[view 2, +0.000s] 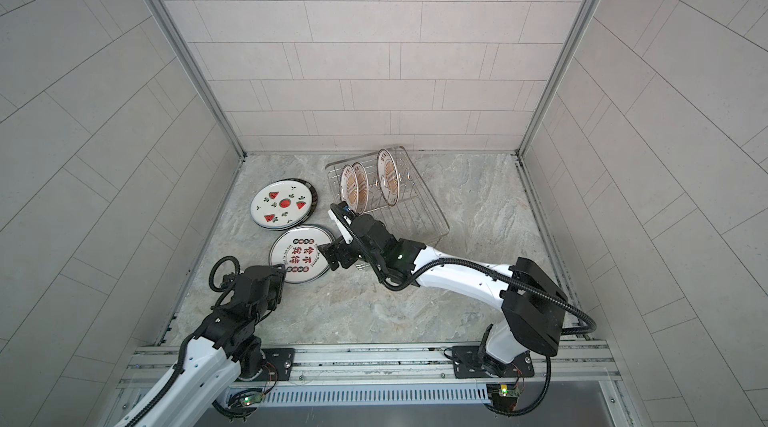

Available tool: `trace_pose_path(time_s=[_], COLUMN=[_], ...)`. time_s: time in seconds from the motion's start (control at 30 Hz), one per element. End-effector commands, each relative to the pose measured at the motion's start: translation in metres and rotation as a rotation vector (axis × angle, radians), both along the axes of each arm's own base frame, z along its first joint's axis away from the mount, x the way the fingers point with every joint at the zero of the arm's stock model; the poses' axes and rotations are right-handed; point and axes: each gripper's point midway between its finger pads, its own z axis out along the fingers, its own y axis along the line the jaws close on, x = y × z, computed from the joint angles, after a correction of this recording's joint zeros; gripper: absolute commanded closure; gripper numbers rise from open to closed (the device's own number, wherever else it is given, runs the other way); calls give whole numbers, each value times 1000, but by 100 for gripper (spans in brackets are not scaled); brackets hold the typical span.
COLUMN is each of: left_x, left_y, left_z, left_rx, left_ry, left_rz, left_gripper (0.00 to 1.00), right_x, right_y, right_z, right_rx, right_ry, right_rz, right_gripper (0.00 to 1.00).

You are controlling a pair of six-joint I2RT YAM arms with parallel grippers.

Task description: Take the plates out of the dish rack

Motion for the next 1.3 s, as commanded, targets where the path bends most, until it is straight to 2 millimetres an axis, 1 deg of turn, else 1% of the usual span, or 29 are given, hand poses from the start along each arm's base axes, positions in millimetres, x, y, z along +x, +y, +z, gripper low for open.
trace_pose_path(time_s=[0.0, 0.07, 0.17, 0.23, 0.27, 0.33, 0.4, 0.47, 0.53, 0.67, 0.8, 0.93, 1.0, 1.03, 1.1, 1.13, 1.17, 1.2, 1.27], left_x=[-3, -3, -2, 1, 1, 0, 4, 10, 20, 37, 52, 65, 66, 65, 61, 58, 52, 48, 37], left_y=[11, 11, 17, 20, 22, 28, 25, 17, 6, -19, -42, -77, -98, -107, -130, -141, -154, -165, -177], left_z=[3, 6, 19, 33, 39, 49, 61, 72, 85, 104, 108, 125, 135, 136, 149, 156, 167, 172, 183], left_rx=[35, 38, 78, 111, 129, 167, 182, 183, 174, 145, 173, 194, 230, 257, 320, 341, 347, 344, 346], left_ry=[-1, -1, -27, -78, -94, -117, -156, -207, -270, -376, -397, -511, -555, -556, -605, -649, -724, -783, -899], left_rz=[45, 44, 49, 42, 45, 51, 24, -24, -76, -184, -290, -451, -555, -597, -701, -752, -812, -860, -925], left_gripper=[43, 43, 42, 29, 25, 12, 5, 2, 1, 1, 0, 0, 0, 0, 0, 0, 0, 0, 0], right_x=[-4, -4, -4, -4, -3, -1, 3, 9, 16, 32, 50, 74, 87, 93, 105, 110, 117, 123, 136], right_y=[-6, -5, -8, -14, -17, -27, -39, -54, -71, -102, -131, -158, -167, -170, -173, -173, -173, -173, -176], right_z=[12, 13, 14, 17, 20, 27, 34, 40, 46, 53, 58, 57, 56, 54, 51, 50, 49, 48, 45], right_rx=[9, 12, 12, 17, 20, 20, 21, 14, 2, -11, -79, -110, -122, -130, -142, -145, -147, -147, -160], right_ry=[-28, -29, -33, -48, -58, -80, -103, -118, -141, -148, -173, -152, -145, -139, -127, -126, -125, -121, -110], right_rz=[-4, -4, -11, -26, -38, -78, -136, -209, -287, -391, -468, -536, -552, -555, -558, -557, -558, -563, -592], right_gripper=[5, 5, 5, 5, 5, 4, 3, 1, 0, 0, 0, 0, 0, 0, 1, 0, 1, 1, 2])
